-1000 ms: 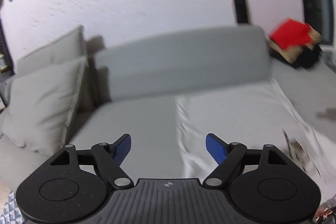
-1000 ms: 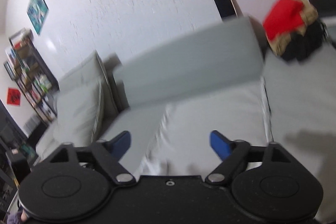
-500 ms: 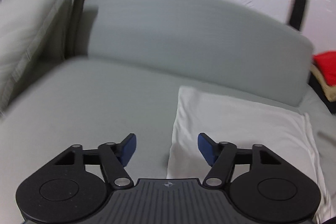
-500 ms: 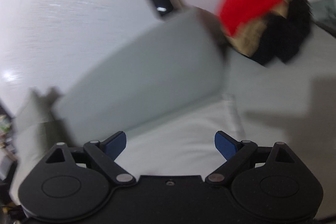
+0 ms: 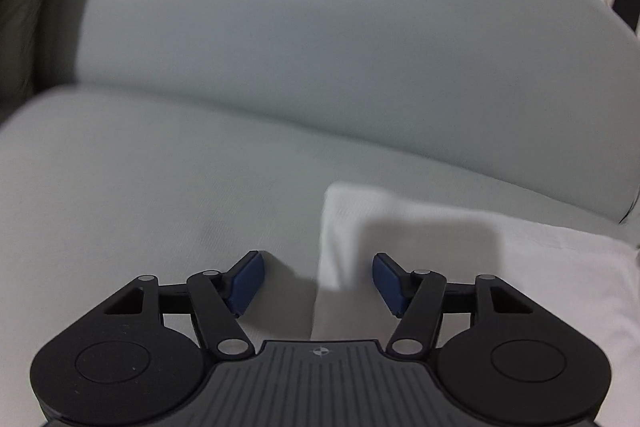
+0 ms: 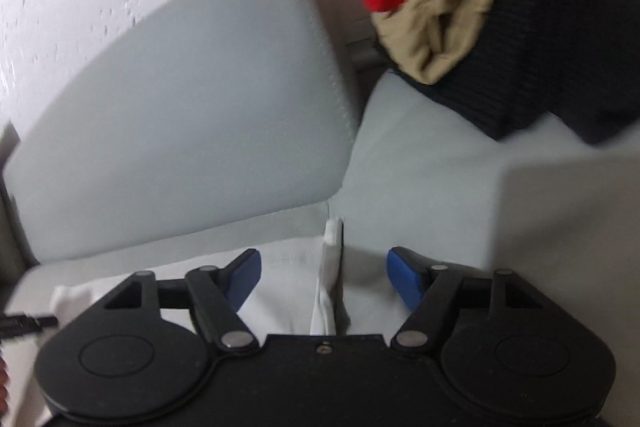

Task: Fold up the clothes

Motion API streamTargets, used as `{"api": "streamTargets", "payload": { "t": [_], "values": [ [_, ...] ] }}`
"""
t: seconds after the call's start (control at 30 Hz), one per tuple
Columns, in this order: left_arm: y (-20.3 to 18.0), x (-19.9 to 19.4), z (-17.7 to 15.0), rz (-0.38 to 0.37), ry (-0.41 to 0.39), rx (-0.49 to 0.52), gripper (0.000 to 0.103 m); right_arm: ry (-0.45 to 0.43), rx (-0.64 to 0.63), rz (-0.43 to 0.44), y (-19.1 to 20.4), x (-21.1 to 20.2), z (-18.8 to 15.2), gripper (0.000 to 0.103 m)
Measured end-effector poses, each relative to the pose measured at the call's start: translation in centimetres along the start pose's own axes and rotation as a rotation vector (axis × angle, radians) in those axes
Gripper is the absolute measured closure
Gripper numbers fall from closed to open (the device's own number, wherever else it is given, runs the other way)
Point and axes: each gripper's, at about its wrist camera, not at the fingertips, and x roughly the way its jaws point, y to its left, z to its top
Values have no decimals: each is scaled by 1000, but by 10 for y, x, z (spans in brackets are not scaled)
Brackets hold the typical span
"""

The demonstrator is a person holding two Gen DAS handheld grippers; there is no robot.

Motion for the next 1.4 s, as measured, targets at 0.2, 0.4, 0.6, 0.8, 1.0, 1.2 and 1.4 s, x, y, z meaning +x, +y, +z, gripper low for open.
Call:
{"api": "streamTargets", "payload": {
  "t": [0.2, 0.4, 0.6, 0.8, 1.0, 1.2, 1.4],
  "values": [
    [-30, 13, 0, 46, -108, 121, 84, -47, 1, -17, 1, 3, 0, 69],
    [-58, -6, -2, 158, -206, 224, 95, -120, 49, -29, -4, -6, -2, 99],
    [-64, -70, 9, 198, -309, 229, 95, -176, 129, -24, -8, -41, 0, 99],
    [-60, -164, -7, 178, -381, 222, 95, -235, 298, 75, -6, -160, -14, 99],
    [-29, -253, -70, 167, -284, 152, 94, -163, 442, 173, 1, -269, -55, 99],
    [1, -343, -141, 140, -256, 129, 94, -73, 465, 180, -2, -353, -99, 99],
    [-6, -344, -214, 239, -45, 246, 87, -19, 398, 109, 1, -370, -128, 97]
  ]
}}
